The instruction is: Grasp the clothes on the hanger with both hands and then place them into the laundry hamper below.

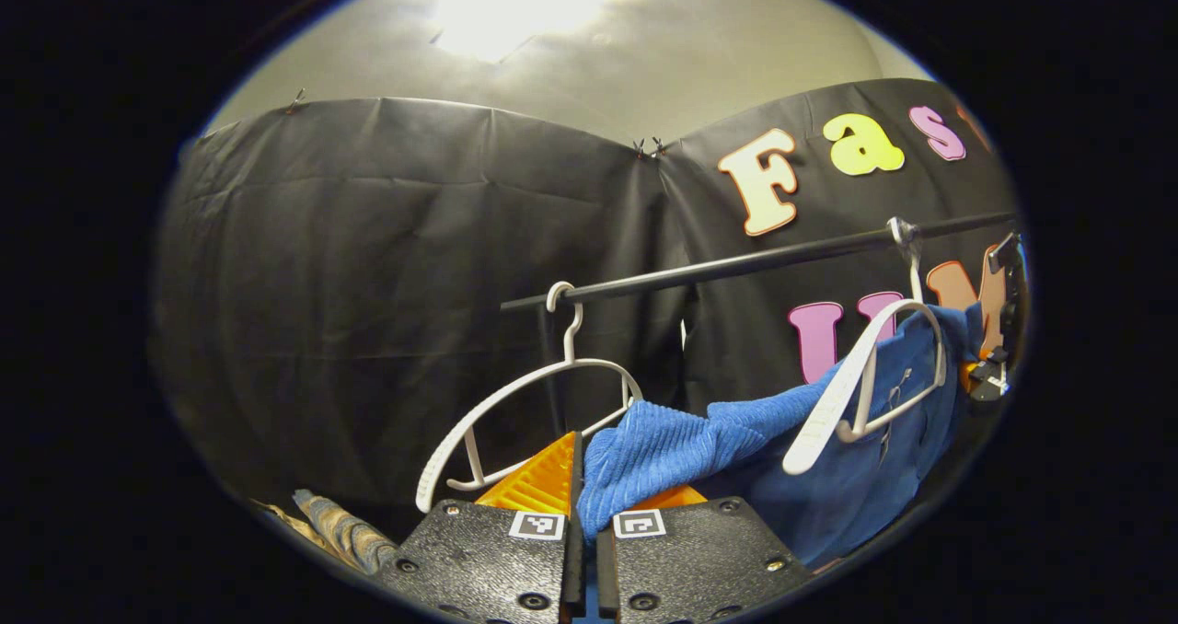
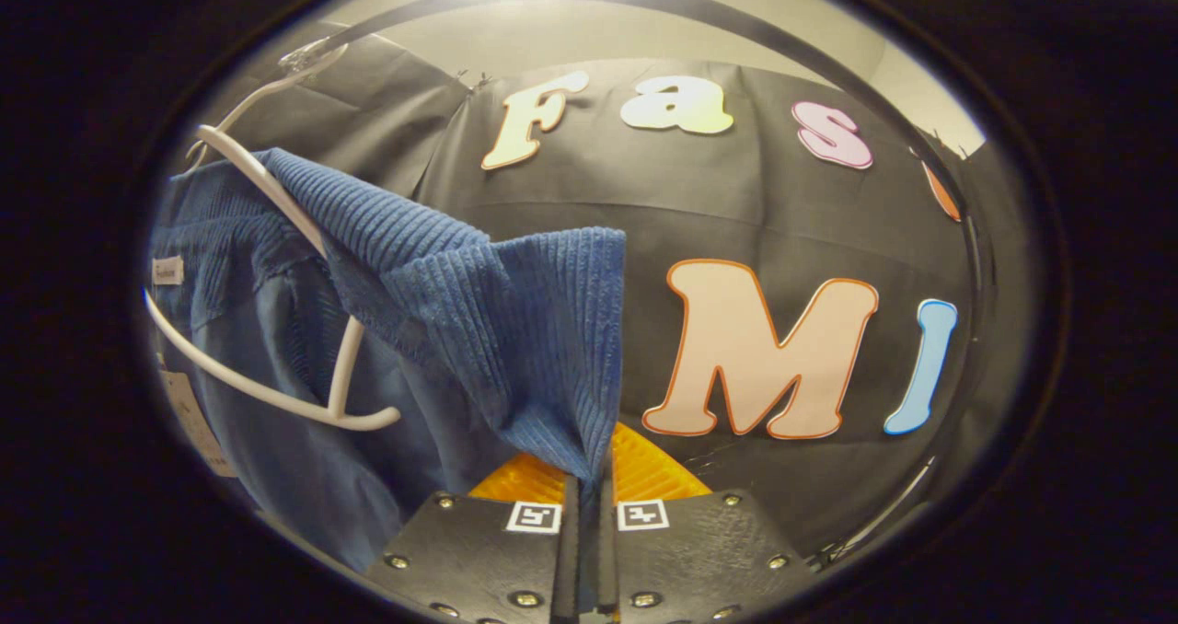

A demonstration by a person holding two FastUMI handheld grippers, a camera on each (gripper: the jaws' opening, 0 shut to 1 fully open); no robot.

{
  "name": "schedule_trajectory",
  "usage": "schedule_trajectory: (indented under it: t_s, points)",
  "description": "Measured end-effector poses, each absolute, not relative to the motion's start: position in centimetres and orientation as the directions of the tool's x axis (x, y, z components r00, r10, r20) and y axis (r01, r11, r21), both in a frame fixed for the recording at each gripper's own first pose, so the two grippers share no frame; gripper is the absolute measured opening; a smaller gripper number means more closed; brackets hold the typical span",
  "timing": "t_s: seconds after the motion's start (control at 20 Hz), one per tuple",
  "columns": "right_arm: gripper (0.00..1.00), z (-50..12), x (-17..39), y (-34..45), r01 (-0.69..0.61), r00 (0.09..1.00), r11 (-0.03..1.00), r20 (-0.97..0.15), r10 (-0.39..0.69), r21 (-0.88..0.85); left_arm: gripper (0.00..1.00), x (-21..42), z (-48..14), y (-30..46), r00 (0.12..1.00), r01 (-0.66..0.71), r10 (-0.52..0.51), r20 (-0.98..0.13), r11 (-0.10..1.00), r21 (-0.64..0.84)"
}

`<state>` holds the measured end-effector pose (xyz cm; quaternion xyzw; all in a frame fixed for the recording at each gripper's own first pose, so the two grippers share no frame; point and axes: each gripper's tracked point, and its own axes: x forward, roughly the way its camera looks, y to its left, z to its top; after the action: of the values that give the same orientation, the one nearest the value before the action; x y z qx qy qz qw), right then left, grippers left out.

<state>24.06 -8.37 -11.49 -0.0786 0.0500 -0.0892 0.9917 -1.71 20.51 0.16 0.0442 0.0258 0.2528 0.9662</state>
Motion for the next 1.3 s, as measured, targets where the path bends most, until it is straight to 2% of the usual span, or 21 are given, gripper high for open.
schedule_trajectory:
  t_s: [0.35, 0.6, 1.05, 1.3]
  points:
    - [0.09, -13.0, 25.4, -10.1, 0.209, 0.966, 0.966, -0.123, -0.228, -0.152, 0.05, -0.9, -3.0, 20.3, 0.875, -0.472, 0.478, -0.072, 0.877, 0.090]
    - [0.08, -16.0, 25.5, -10.0, 0.179, 0.958, 0.967, -0.193, -0.213, -0.180, 0.05, -0.6, -6.0, 19.9, 0.875, -0.456, 0.466, -0.133, 0.885, 0.100]
    - [0.08, -22.8, 21.2, -8.0, 0.099, 0.928, 0.972, -0.333, -0.167, -0.211, 0.06, -2.7, -10.8, 19.9, 0.852, -0.448, 0.474, -0.224, 0.880, 0.158]
    - [0.08, -24.5, 18.3, -6.6, 0.051, 0.917, 0.977, -0.378, -0.128, -0.207, 0.05, -3.1, -12.2, 18.6, 0.863, -0.401, 0.442, -0.242, 0.893, 0.202]
